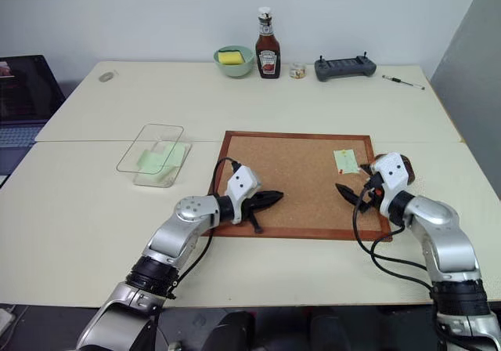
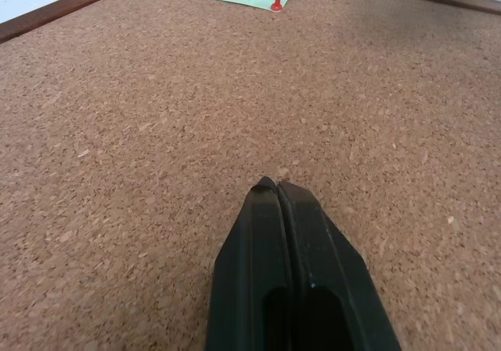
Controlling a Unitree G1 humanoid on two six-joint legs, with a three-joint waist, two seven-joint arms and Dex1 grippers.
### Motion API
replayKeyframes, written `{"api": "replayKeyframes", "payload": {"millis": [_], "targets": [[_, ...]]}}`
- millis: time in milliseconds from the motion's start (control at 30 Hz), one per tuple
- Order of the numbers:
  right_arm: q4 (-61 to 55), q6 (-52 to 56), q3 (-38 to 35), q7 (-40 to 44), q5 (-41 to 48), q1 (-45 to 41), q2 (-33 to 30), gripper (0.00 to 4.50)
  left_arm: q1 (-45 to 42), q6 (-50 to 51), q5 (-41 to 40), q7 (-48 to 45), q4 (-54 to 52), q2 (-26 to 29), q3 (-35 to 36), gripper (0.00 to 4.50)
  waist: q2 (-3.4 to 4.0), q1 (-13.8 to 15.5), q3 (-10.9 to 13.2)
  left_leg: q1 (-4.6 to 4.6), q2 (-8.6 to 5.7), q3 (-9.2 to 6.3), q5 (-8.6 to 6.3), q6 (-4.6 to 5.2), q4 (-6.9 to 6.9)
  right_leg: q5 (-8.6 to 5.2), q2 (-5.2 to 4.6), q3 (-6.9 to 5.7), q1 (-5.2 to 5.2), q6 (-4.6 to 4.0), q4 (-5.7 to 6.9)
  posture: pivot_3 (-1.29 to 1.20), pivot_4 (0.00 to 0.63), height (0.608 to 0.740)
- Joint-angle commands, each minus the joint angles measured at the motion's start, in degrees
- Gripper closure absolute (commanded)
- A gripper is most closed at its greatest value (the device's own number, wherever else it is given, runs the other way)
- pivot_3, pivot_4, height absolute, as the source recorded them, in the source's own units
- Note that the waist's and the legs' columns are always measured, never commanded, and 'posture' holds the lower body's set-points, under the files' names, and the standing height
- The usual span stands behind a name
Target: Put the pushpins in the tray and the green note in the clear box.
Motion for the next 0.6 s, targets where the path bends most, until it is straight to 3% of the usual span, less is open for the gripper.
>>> {"api": "replayKeyframes", "payload": {"millis": [33, 300, 500, 600], "targets": [[3.91, 1.24, 0.41, -1.92, -0.61, -6.35, 1.63, 0.0, 0.26, -0.3, 0.71, -0.9, 1.04, -0.99, -0.86, 4.45, 0.03, 0.02, -0.02, 0.0, 0.0, 0.0, 0.0, 0.0, 0.0, 0.0, 0.0, 0.0, 0.0, 0.0, 0.0, 0.0, 0.15, 0.74], [22.7, -2.45, 3.68, -3.41, -5.74, -19.44, 4.88, 0.0, 1.37, 0.62, 1.14, -1.51, -0.4, -1.51, -1.15, 4.45, 0.06, 0.03, -0.04, -0.01, -0.04, -0.02, 0.0, 0.0, -0.01, 0.0, -0.03, -0.02, 0.0, 0.0, -0.01, 0.0, 0.15, 0.74], [33.87, -7.85, 3.44, -4.68, -8.55, -24.49, 5.95, 0.0, 1.8, 1.25, 1.16, -1.5, -1.35, -1.38, -0.8, 4.45, 0.06, -0.06, -0.04, -0.03, -0.07, -0.02, 0.0, -0.01, -0.02, 0.0, -0.05, 0.0, -0.02, 0.0, -0.01, 0.0, 0.15, 0.74], [36.94, -9.31, 3.13, -5.02, -9.15, -25.63, 6.13, 0.49, 1.93, 1.52, 1.16, -1.56, -1.72, -1.29, -0.78, 4.5, 0.07, -0.1, -0.04, -0.03, -0.06, -0.02, 0.0, -0.01, -0.03, 0.0, -0.05, 0.0, -0.02, 0.0, 0.0, 0.0, 0.15, 0.74]]}}
